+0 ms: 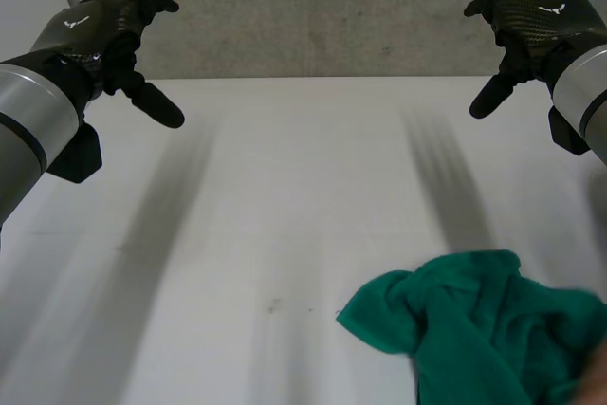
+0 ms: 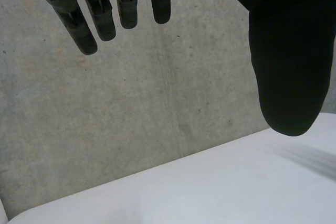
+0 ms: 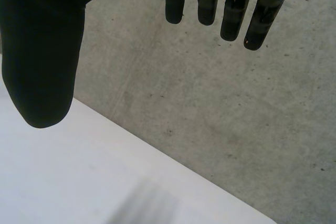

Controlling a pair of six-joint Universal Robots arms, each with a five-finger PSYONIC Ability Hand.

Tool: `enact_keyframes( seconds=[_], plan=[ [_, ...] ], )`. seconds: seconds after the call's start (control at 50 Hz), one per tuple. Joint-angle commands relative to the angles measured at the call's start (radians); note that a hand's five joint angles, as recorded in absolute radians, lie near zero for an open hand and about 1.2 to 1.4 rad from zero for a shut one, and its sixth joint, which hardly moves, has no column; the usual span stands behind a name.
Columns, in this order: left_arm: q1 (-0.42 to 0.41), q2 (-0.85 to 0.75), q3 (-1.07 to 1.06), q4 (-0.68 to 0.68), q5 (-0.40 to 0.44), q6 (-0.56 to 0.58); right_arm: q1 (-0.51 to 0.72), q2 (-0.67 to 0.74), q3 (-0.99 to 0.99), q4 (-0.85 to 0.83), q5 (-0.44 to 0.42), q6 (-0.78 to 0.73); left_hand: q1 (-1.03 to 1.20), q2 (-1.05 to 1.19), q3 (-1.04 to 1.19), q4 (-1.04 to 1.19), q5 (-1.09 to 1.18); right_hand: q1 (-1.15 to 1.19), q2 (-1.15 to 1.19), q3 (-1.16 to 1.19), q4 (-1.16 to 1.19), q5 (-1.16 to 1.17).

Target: Fold the towel.

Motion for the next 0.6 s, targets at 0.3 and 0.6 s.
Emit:
enact_keyframes(
  seconds=[0.3, 0.6],
  plan=[
    [-0.034, -0.009, -0.020, 0.002, 0.003, 0.003, 0.000, -0.002, -0.006, 0.011, -0.035, -0.058, -0.022, -0.023, -0.033, -0.026, -0.042, -0.012, -0.044, -0.033, -0.051, -0.053],
    [-0.271, -0.172, -0.088, 0.004, -0.002, 0.005, -0.018, -0.024, 0.113, 0.288, -0.086, -0.511, -0.012, -0.014, -0.023, -0.016, -0.033, -0.012, -0.044, -0.033, -0.051, -0.053]
  ],
)
